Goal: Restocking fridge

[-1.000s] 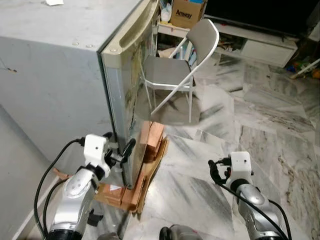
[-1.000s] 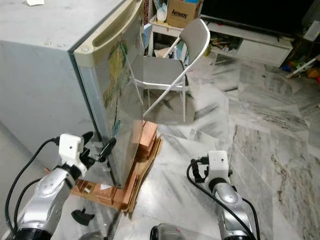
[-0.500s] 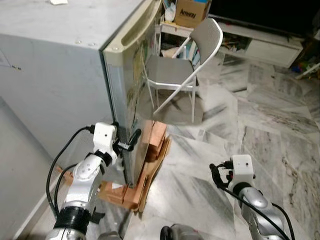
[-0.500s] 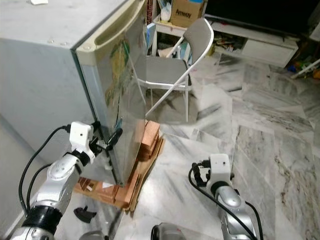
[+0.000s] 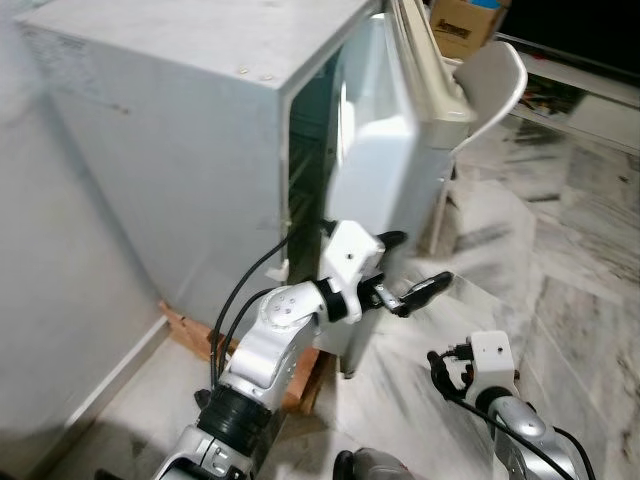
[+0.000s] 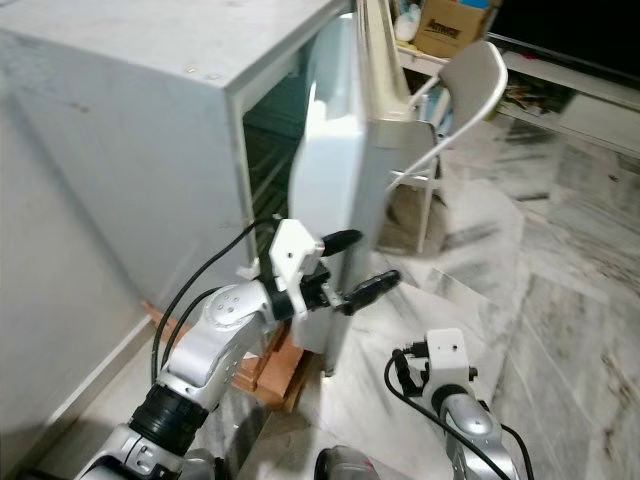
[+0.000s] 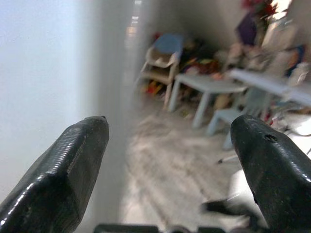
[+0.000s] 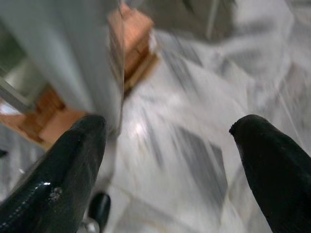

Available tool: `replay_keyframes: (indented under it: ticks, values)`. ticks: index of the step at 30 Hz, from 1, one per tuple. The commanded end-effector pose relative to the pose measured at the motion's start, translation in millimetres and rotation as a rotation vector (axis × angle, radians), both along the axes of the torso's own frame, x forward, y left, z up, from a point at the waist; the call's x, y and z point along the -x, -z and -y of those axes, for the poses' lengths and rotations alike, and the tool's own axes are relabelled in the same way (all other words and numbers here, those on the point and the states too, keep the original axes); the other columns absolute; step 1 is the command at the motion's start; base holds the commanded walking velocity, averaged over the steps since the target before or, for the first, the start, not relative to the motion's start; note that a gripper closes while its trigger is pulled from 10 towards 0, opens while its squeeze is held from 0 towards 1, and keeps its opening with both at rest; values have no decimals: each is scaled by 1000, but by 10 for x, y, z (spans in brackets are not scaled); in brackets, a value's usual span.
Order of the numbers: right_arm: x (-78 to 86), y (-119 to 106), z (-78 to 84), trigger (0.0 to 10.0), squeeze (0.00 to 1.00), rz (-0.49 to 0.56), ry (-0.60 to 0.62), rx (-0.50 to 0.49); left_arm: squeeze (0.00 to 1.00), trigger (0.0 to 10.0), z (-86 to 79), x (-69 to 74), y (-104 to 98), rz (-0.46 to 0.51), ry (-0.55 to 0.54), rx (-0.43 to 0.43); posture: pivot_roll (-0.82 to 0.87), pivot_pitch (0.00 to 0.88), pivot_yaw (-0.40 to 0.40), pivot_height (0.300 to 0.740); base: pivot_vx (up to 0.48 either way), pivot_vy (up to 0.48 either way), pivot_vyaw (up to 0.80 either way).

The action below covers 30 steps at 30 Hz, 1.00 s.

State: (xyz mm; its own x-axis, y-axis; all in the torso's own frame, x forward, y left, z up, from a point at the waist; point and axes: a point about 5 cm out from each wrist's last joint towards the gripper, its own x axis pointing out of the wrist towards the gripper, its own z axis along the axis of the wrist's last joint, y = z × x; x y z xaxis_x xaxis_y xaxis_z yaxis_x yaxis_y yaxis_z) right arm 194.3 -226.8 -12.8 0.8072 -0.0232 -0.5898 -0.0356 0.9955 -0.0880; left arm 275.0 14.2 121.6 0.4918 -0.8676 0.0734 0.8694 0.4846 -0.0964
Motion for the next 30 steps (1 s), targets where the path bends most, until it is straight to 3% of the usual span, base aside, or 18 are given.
replay_keyframes:
  ticks: [1, 3, 4, 7, 11, 16, 17, 21, 25, 30]
  values:
    - [39, 30, 68, 10000, 0, -13, 20, 6, 0, 10000, -184, -36, 133, -35, -83, -25, -13, 38, -75, 740, 0, 0, 0]
    - [37, 47, 77, 10000, 0, -14, 18, 3, 0, 10000, -358, -44, 223, -55, -145, -56, -8, 40, -76, 740, 0, 0, 0]
    - [23, 61, 87, 10000, 0, -13, 13, 0, 0, 10000, -538, -22, 307, -77, -201, -90, -3, 41, -79, 740, 0, 0, 0]
    - [15, 68, 91, 10000, 0, -10, 11, 0, 0, 10000, -632, 7, 351, -83, -219, -117, 1, 42, -81, 740, 0, 0, 0]
    - [-24, 109, 119, 10000, 0, 4, 12, 10, 0, 10000, -1004, 124, 523, -120, -354, -172, 16, 47, -83, 740, 0, 0, 0]
    - [-48, 157, 163, 10000, 0, 7, 26, 22, 0, 10000, -1120, 187, 571, -128, -402, -188, 26, 48, -84, 740, 0, 0, 0]
    - [-102, 185, 222, 10000, 0, 16, 35, 63, 0, 10000, -1219, 271, 590, -130, -451, -193, 29, 54, -79, 740, 0, 0, 0]
    - [-147, 191, 240, 10000, 0, 30, 44, 66, 0, 10000, -1271, 340, 590, -136, -483, -192, 31, 60, -76, 740, 0, -203, -552]
    - [-242, 148, 148, 10000, 0, 77, 31, 53, 0, 10000, -1399, 441, 638, -160, -552, -197, 31, 73, -77, 740, 284, -370, -800]
    - [-315, 21, 18, 10000, 0, 157, 1, 47, 0, 10000, -1426, 465, 646, -166, -569, -200, 41, 64, -81, 740, 310, -364, -653]
